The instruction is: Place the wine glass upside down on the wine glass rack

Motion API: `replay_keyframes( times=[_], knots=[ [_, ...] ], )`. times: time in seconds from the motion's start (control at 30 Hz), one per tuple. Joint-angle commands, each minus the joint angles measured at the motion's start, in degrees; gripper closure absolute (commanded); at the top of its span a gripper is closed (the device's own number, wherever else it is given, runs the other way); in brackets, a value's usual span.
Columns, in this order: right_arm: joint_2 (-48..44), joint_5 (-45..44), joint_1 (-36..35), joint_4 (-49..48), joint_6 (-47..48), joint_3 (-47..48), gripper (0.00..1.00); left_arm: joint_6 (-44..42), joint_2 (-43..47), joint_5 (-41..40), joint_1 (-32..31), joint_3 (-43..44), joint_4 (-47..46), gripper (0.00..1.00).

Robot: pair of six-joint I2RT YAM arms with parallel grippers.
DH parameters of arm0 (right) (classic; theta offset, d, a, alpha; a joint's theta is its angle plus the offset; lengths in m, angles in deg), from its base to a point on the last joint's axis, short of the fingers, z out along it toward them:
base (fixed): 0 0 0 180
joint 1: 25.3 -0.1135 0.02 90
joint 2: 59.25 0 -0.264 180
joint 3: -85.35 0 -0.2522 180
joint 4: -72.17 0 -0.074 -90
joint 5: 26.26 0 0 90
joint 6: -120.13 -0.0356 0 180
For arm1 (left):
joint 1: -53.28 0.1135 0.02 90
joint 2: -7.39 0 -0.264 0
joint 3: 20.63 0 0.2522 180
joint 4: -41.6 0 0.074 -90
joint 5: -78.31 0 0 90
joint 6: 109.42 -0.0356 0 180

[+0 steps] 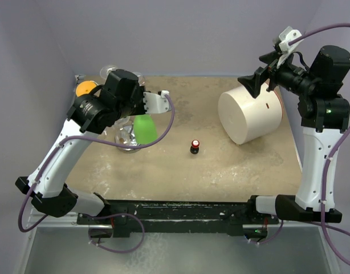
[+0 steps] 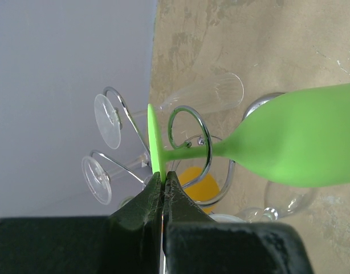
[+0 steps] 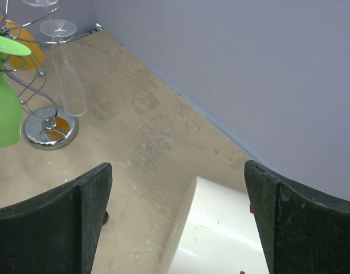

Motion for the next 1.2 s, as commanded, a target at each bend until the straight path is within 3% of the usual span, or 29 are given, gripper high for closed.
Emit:
replay_keyframes(
  times=[0.0, 0.27, 0.93, 1.17],
  knots=[
    [-1.4, 0.2, 0.4, -2.6, -0.8, -0.4, 0.0, 0.2, 0.7, 1.7, -0.3, 3.3, -2.1, 1.0],
    [-1.4, 0.4, 0.6, -2.7, -1.0, -0.5, 0.0, -0.4, 0.4, 3.6, -0.6, 4.9, -1.4, 1.0],
    [-1.8, 0.9, 0.8, -3.1, -0.8, -1.6, 0.0, -1.8, -1.6, -1.0, -1.2, -0.1, -6.2, 1.0],
    [-1.6, 1.1, 0.9, -3.2, -0.8, -1.7, 0.0, -0.9, -1.7, -1.5, -1.1, -1.2, -6.8, 0.96]
  ],
)
